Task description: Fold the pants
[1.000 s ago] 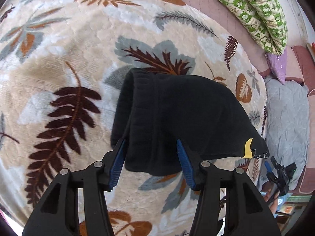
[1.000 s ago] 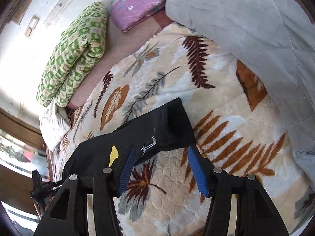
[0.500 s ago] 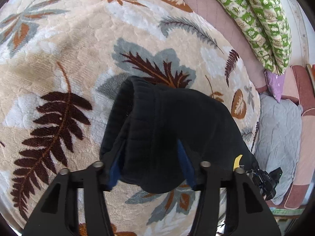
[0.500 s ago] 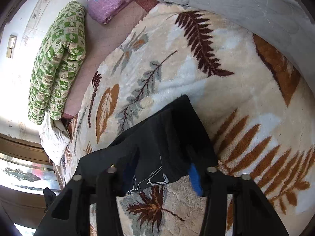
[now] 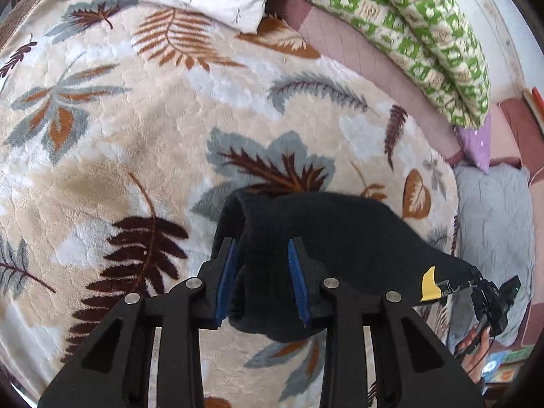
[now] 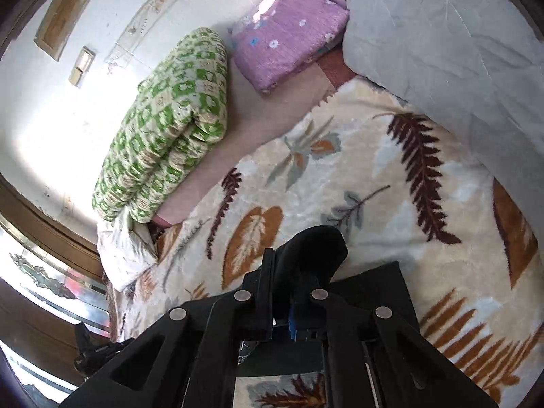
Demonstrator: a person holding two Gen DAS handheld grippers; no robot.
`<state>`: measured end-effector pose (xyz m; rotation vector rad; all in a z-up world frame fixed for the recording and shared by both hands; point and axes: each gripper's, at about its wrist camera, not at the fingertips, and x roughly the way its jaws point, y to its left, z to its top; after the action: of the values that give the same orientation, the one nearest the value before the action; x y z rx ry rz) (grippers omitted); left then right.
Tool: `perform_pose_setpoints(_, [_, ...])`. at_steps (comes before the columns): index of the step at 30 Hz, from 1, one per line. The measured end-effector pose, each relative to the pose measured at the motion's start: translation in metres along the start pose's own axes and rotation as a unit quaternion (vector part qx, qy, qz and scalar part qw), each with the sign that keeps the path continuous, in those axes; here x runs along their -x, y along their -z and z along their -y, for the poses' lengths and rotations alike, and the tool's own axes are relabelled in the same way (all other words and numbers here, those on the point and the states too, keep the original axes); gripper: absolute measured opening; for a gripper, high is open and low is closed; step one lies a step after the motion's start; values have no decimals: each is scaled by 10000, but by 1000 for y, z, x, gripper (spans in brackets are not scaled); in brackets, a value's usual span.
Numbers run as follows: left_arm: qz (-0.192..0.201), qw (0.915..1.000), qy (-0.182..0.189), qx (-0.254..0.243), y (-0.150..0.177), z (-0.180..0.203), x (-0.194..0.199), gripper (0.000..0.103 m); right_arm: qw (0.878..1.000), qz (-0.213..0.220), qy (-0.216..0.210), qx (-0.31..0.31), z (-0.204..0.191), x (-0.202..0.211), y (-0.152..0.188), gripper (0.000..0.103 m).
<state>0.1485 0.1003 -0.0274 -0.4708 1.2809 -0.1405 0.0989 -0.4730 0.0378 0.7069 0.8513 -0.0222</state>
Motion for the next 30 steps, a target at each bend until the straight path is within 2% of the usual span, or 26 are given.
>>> perform_pose_setpoints(3, [-234, 9997, 2, -11, 8, -7, -10, 29, 9994, -134, 304, 7, 22, -16, 19, 6])
perform_pose_setpoints(7, [-400, 9976, 566, 59, 10, -9, -7, 30, 9986, -279, 452, -43, 44, -23, 38, 6])
perform_pose_setpoints(8, [-427, 9970, 647, 9, 10, -6, -6, 31, 9985, -283, 455, -52, 47, -22, 39, 6])
perform_pose_setpoints(10, [-564, 9955, 751, -110, 11, -1, -8, 48, 9985, -302, 460, -56, 48, -21, 38, 6])
perform_pose_setpoints(12, [-666, 9947, 744, -236, 14, 6, -13, 51, 9984, -311, 460, -43, 46, -21, 37, 6])
perform_pose_setpoints(14, [-619, 9955, 650, -306, 16, 12, -16, 50, 9985, -326, 448, 11, 42, -21, 36, 7])
perform_pose_setpoints(16, [-536, 9954, 761, -245, 14, 13, -15, 17, 9984, -348, 446, 45, 39, -22, 37, 7])
perform_pose_setpoints(17, [-542, 9953, 791, -120, 13, 13, -14, 12, 9984, -355, 444, 56, 38, -23, 37, 7])
perform_pose_setpoints(21, [-252, 9974, 657, 123, -1, 12, -8, 7, 9980, -385, 502, 48, 38, -24, 35, 7])
perform_pose_setpoints(25, [-25, 9949, 928, 390, -22, 7, 10, 6, 9977, -407, 546, -14, 37, -25, 28, 6])
perform_pose_setpoints(28, [119, 9959, 893, 123, -21, 13, 28, 6, 9990, -277, 356, -73, 30, -17, 19, 6])
perform_pose_setpoints(30, [32, 9974, 709, -94, -12, 14, 24, 6, 9999, -64, 1, -116, 22, -5, 10, 6])
